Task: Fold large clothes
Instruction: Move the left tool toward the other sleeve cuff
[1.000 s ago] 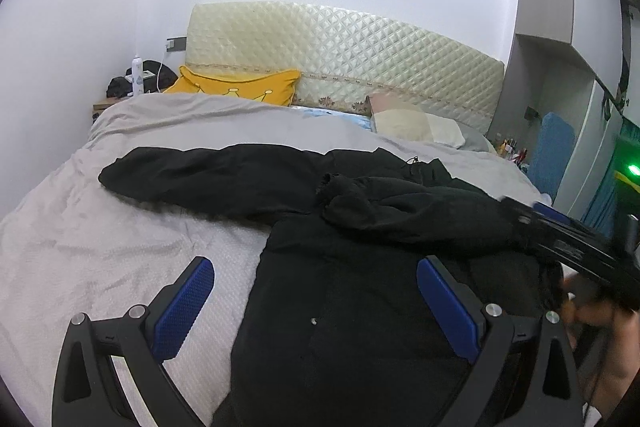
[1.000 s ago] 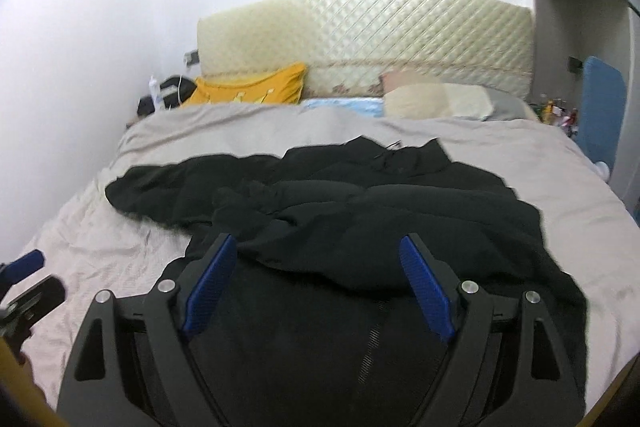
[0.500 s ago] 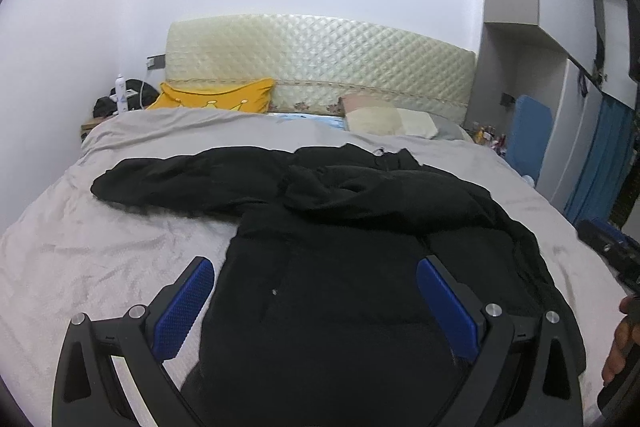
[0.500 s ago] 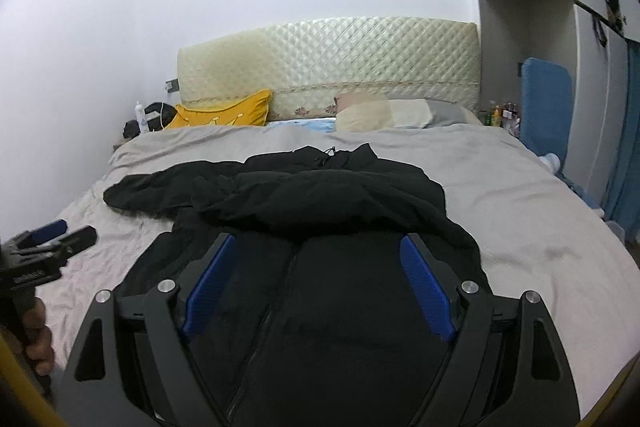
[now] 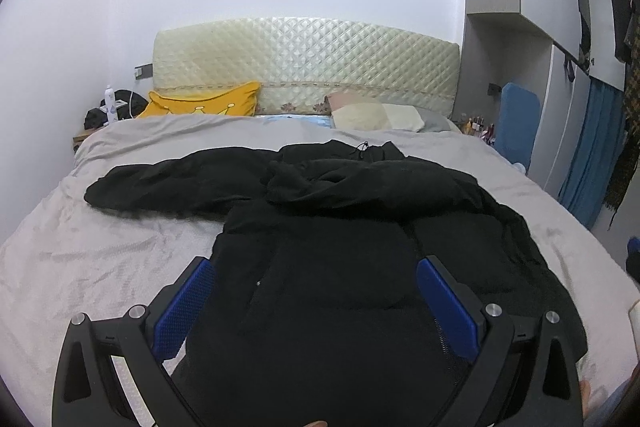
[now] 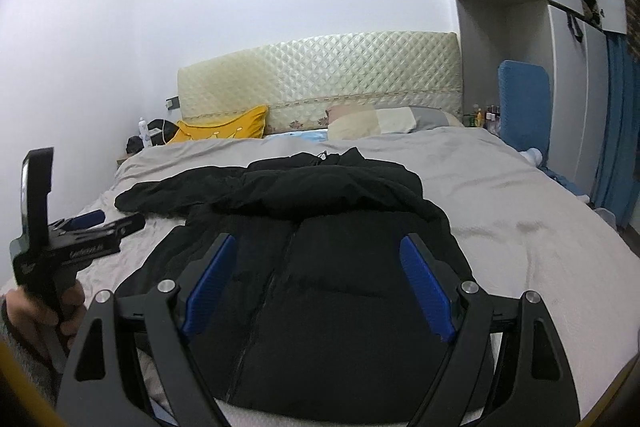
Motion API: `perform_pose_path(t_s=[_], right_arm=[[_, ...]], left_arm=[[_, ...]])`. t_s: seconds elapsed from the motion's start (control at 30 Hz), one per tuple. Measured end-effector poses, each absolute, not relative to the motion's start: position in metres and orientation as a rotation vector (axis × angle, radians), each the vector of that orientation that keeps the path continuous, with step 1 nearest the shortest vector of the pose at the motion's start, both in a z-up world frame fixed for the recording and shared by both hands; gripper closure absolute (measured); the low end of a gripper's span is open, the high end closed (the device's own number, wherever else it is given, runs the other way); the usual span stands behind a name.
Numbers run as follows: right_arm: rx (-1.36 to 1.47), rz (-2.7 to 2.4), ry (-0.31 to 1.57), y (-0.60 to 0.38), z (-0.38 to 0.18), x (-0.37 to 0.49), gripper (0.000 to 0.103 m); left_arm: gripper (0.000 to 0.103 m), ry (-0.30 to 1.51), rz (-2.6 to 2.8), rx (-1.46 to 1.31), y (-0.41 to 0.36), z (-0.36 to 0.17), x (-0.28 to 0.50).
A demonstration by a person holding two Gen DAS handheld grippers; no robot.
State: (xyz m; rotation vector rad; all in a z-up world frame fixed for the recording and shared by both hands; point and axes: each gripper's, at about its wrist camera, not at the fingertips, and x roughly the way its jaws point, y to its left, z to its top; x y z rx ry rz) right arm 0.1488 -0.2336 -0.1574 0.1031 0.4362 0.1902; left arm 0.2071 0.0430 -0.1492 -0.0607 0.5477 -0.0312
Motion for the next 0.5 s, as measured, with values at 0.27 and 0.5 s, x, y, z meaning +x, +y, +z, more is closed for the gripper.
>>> perform_pose_path(t_s=[0.27,0.5], right_arm=[[0.127,0.187,0.391,-0.237,-0.163,0.138,0.016],[0.103,0.146,0.403,-0.236,-0.174,0.147,0.016]], left_arm=[[0.001,0.513,-0.106,-0.108,0.047,-0.143,0.207],[0.001,0.549,-0.125,-0.156,0.081,-0.114,0.246]])
